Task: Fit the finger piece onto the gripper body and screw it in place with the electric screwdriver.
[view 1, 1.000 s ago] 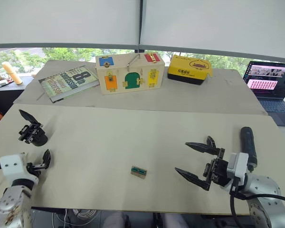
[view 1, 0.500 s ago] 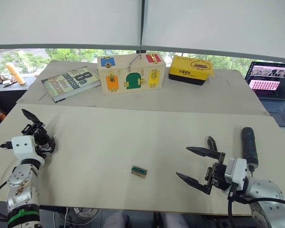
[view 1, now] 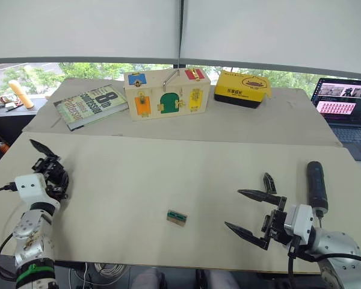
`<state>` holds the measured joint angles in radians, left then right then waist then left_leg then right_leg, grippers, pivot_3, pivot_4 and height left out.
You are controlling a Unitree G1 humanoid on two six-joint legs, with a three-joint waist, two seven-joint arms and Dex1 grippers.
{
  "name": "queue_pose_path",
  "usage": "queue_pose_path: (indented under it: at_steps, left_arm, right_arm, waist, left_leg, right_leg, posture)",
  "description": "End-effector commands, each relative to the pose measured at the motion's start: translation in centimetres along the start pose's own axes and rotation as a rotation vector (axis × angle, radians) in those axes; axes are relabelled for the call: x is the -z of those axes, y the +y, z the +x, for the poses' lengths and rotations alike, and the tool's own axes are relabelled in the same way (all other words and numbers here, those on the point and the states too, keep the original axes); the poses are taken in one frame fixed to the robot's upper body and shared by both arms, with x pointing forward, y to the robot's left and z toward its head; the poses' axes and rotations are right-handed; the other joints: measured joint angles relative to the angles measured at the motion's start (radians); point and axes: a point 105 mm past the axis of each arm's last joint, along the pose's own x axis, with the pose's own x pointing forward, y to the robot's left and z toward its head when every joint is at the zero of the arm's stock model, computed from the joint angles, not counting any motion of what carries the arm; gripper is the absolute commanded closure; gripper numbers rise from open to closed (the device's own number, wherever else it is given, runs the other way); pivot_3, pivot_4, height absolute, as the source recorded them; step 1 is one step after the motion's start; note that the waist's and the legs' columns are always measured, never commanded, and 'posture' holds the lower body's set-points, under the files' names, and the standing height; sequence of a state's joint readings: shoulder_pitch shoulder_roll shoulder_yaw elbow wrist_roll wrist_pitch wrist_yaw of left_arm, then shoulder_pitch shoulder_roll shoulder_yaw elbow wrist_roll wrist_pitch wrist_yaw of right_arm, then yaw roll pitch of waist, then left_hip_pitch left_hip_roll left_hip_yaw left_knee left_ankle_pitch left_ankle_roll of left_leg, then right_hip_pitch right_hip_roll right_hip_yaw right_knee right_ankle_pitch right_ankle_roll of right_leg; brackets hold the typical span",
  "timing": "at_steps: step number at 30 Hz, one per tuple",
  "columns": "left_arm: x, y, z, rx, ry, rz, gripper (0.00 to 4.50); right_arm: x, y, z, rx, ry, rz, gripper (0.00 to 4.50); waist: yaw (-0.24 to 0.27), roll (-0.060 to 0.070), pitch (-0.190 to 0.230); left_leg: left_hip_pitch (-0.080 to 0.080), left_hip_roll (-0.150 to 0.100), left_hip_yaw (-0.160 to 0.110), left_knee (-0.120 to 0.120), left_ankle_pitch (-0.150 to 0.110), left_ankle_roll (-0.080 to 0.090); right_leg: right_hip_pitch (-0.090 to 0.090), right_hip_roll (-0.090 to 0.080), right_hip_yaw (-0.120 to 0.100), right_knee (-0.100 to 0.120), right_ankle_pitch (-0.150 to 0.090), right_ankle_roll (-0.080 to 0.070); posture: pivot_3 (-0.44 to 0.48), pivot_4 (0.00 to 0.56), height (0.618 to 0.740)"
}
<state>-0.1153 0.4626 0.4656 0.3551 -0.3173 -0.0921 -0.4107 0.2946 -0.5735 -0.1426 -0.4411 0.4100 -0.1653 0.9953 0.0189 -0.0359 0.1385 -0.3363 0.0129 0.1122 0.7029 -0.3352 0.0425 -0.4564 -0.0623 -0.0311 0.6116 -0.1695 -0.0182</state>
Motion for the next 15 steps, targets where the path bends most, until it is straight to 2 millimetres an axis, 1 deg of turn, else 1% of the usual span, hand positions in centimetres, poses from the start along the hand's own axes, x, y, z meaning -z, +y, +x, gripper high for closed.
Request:
queue_pose_path:
  at_steps: [1,2,4,5,6,7,10,11,13,15]
  left_arm:
    - [-6.9,-6.1,0.3,0.265,-0.256,0.098,2.20]
    - [-7.4,-8.3,-0.1,0.354,-0.269,0.099,2.20]
    - [-7.3,-12.4,-0.9,0.522,-0.260,0.118,2.20]
    - [-7.2,-13.5,-1.1,0.563,-0.253,0.118,2.20]
    - [-7.2,-14.0,-1.2,0.581,-0.247,0.119,2.20]
    - [-7.2,-15.7,-1.4,0.647,-0.250,0.128,2.20]
    - [-7.1,-20.1,-1.9,0.796,-0.247,0.123,2.20]
    - [-6.8,-21.2,-2.1,0.839,-0.243,0.128,2.20]
    - [-6.2,-22.8,-2.4,0.897,-0.233,0.138,2.20]
    - [-5.6,-24.1,-2.4,0.933,-0.219,0.140,2.20]
  right_arm:
    - [-1.3,-0.6,-0.8,0.020,-0.023,-0.051,0.00]
    - [-1.3,-0.7,-1.0,0.024,-0.019,-0.051,0.00]
    - [-1.3,-0.6,-1.4,0.032,-0.011,-0.045,0.00]
    - [-1.3,-0.6,-1.5,0.032,-0.008,-0.043,0.00]
    - [-1.3,-0.6,-1.5,0.032,-0.007,-0.042,0.00]
    - [-1.3,-0.4,-1.6,0.031,-0.004,-0.039,0.00]
    - [-1.3,-0.3,-1.8,0.040,0.006,-0.033,0.00]
    - [-1.3,-0.2,-1.8,0.041,0.008,-0.032,0.00]
    - [-1.2,-0.1,-1.9,0.044,0.014,-0.035,0.00]
    - [-1.2,-0.2,-2.0,0.058,0.020,-0.044,0.00]
  waist:
    - [0.006,-0.004,0.002]
    - [0.007,-0.006,0.002]
    - [0.007,-0.006,0.002]
    - [0.007,-0.005,0.002]
    - [0.006,-0.004,0.002]
    - [0.002,-0.003,0.002]
    - [-0.005,-0.003,0.002]
    - [-0.005,-0.003,0.002]
    - [-0.008,-0.003,0.002]
    - [-0.007,-0.003,0.002]
  left_leg:
    - [-0.001,0.000,0.000,0.001,0.000,0.000]
    - [-0.002,0.000,-0.001,0.001,-0.001,0.001]
    - [-0.002,0.000,-0.001,0.001,-0.002,0.002]
    - [-0.001,-0.001,-0.001,0.001,-0.002,0.003]
    - [-0.001,-0.002,0.000,0.001,-0.003,0.004]
    - [-0.001,-0.002,0.000,0.001,-0.003,0.004]
    - [0.000,-0.002,0.001,0.001,-0.003,0.004]
    - [0.000,-0.002,0.001,0.001,-0.002,0.003]
    - [0.000,-0.002,0.001,0.001,-0.003,0.004]
    - [0.000,-0.002,0.001,0.001,-0.005,0.009]
  right_leg:
    - [0.000,0.000,-0.001,-0.001,0.000,0.000]
    - [0.000,-0.001,-0.002,-0.001,0.000,0.000]
    - [0.000,-0.004,-0.004,-0.002,0.000,0.000]
    - [0.000,-0.007,-0.007,-0.001,0.000,0.000]
    - [0.000,-0.007,-0.008,-0.001,0.000,0.001]
    - [0.000,-0.007,-0.008,-0.001,0.000,0.001]
    - [0.001,-0.006,-0.008,-0.001,0.000,0.001]
    - [0.001,-0.005,-0.008,0.000,0.000,0.001]
    - [0.001,0.002,-0.007,-0.001,0.000,0.001]
    - [0.001,0.003,-0.006,0.000,0.000,0.001]
  posture:
    - [0.000,0.150,0.740]
    - [0.000,0.150,0.740]
    - [0.000,0.150,0.740]
    - [0.000,0.150,0.740]
    - [0.000,0.150,0.740]
    - [0.000,0.150,0.740]
    - [0.000,0.150,0.740]
    - [0.000,0.150,0.740]
    - [0.000,0.150,0.740]
    - [0.000,0.150,0.740]
